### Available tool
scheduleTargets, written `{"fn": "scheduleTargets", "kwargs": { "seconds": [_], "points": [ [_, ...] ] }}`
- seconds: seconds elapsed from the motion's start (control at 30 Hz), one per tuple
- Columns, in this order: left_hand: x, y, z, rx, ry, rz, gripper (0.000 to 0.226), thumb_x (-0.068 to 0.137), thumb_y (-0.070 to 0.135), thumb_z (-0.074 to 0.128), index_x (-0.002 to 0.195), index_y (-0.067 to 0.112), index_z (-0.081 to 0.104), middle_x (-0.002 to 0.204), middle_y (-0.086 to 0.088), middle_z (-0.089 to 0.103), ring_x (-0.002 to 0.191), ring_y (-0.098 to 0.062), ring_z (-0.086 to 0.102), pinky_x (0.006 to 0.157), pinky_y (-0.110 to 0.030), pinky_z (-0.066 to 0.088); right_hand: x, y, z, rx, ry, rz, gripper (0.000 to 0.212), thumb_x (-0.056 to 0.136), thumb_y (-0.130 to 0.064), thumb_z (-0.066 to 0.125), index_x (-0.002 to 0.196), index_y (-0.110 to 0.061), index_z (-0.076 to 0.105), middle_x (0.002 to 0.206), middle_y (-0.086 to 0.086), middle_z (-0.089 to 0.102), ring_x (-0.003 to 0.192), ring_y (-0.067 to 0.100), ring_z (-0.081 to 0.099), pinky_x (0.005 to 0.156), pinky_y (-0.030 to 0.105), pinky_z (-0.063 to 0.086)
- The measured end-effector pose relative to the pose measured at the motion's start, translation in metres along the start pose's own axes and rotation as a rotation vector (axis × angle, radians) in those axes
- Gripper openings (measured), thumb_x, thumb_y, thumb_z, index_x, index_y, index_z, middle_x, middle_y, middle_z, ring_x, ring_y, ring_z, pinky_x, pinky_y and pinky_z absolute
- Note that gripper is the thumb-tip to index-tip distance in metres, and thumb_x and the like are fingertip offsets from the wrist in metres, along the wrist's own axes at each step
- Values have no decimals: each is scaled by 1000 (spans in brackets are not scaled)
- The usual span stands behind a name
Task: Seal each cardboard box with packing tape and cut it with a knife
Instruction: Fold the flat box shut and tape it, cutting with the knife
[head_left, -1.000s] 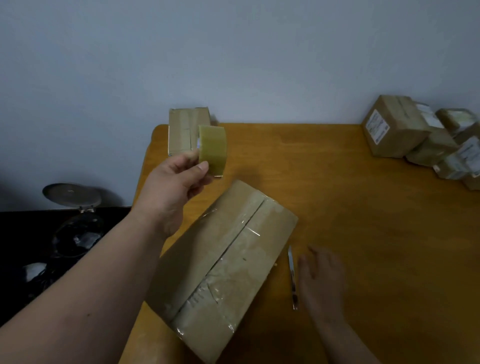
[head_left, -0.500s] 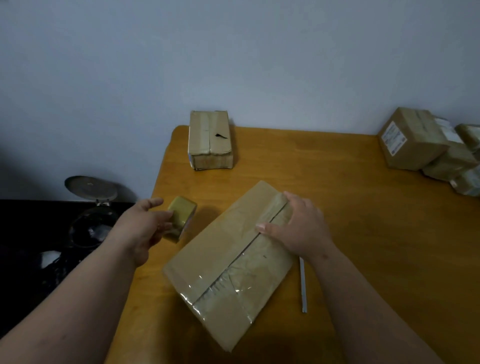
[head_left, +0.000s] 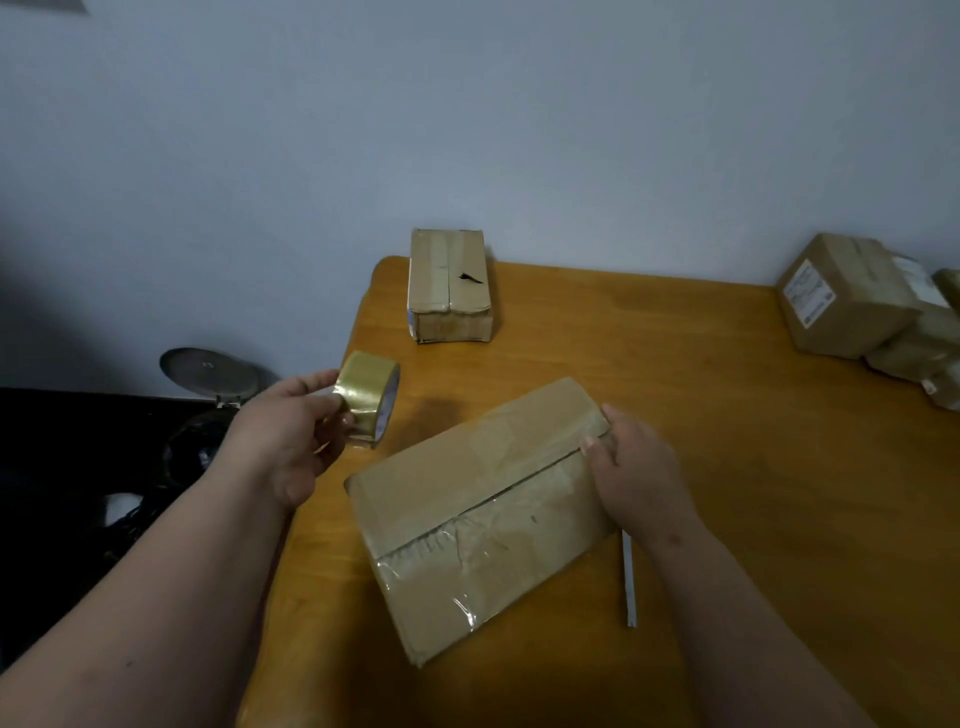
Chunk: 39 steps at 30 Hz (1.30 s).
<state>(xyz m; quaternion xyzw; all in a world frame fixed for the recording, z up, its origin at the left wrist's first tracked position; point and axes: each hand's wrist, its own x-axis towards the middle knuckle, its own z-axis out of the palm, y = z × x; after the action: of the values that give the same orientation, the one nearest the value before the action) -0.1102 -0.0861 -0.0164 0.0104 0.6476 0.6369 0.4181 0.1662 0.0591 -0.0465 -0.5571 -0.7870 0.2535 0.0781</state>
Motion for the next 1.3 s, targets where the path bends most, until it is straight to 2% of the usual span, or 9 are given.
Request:
{"fn": "scheduleTargets", "kwargs": {
  "seconds": [0.2,0.33,0.47,0.63,0.8,0.93,1.13,1.23,1.3],
  "points": [
    [-28,29,6,27,-311,89,36,88,-3,55,115,16,67,83,-2,63,62,-9,64,64,-29,52,-8,-27,-23,218,172,-20,43,100,-36,44,141,-24,48,138,5,51,120,19,48,100,45,42],
    [-54,45,18,67,-621,88,39,69,-1,68,103,17,74,73,-1,64,59,-12,63,59,-26,56,-19,-68,-35,931,-191,-112,63,79,-47,63,139,-40,44,141,-11,48,122,11,52,95,37,48],
    [-68,47,28,104,-843,28,51,65,-6,69,114,10,69,79,-2,67,60,-14,62,57,-25,55,-24,-86,-28,1228,-571,-269,80,61,-5,76,127,-44,54,136,3,53,119,30,58,92,42,52],
    [-65,44,16,168,-790,-58,70,66,-12,70,129,17,59,102,-8,64,67,-18,66,49,-24,54,-33,-96,-26,1136,-397,-317,36,66,-9,70,95,-31,67,94,5,68,91,25,65,77,40,53],
    [-62,32,-3,403,-718,-133,63,66,-12,68,124,14,63,115,-17,60,60,-15,61,45,-19,49,-45,-119,-37,597,-276,-505,40,69,-9,67,96,-37,58,89,-14,61,77,-2,59,54,12,47],
    [-60,19,-21,554,-653,-150,38,79,-14,66,115,-4,64,103,-21,64,56,-11,60,44,-16,45,-53,-134,-28,517,-344,-524,51,68,0,68,94,-42,56,87,-13,60,75,-7,58,51,11,45],
    [-62,-1,-47,636,-551,-125,19,80,-10,65,93,2,72,76,-8,69,53,-6,56,45,-19,33,-57,-143,-13,480,-403,-578,43,65,-9,68,92,-40,56,91,-16,61,77,0,59,54,16,48],
    [-67,-14,-59,521,-572,-144,13,85,-5,63,96,0,66,75,-6,67,60,-8,55,47,-19,30,-55,-140,-11,534,-393,-591,41,70,-1,68,90,-36,58,87,-7,63,77,10,62,59,27,50],
    [-70,-20,-62,406,-647,-178,10,85,4,68,93,6,63,75,-8,67,59,-9,59,44,-17,33,-55,-139,-13,539,-399,-616,32,70,-10,66,88,-35,57,82,-10,61,68,5,58,53,19,46]
  ]
}}
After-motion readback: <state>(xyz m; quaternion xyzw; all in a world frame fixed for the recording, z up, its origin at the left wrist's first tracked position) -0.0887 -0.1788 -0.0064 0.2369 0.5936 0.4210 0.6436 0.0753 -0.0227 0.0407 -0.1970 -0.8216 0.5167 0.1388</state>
